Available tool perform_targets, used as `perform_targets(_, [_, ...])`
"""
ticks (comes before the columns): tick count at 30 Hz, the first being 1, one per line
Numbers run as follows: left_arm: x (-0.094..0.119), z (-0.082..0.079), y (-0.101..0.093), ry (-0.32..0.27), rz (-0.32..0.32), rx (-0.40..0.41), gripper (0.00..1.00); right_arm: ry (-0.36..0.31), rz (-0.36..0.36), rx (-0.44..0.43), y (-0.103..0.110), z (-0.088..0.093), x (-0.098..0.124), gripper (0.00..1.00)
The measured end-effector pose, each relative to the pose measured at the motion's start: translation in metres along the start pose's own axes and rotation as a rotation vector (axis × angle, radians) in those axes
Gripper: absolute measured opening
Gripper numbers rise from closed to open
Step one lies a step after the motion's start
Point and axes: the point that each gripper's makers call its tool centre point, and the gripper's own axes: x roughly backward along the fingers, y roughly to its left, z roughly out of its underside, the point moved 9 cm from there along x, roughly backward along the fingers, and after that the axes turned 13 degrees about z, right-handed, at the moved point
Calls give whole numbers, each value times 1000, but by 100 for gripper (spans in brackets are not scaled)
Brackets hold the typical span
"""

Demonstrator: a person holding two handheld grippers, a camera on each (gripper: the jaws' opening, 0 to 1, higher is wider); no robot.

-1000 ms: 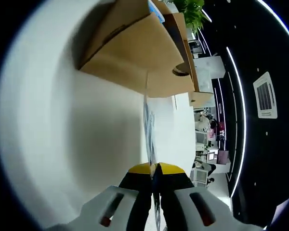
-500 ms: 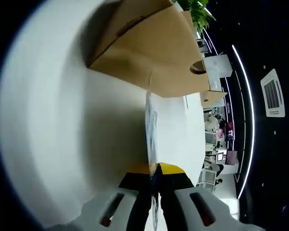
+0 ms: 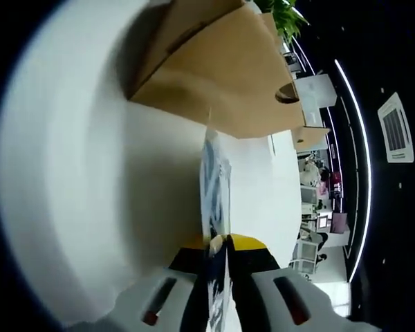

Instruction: Operate the shoe box by opening the lid, removing the specified soft item, and placing it in the target area until the item is outside and the box remains undamaged.

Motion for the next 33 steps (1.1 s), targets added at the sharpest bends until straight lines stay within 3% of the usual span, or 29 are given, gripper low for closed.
perform_targets(16, [0,0,0,1,-1,1,10,29,-7,-62,-1,6,17,7])
perform_targets(33, [0,0,1,5,-2,3,10,67,-39,-63,4,15,27,11])
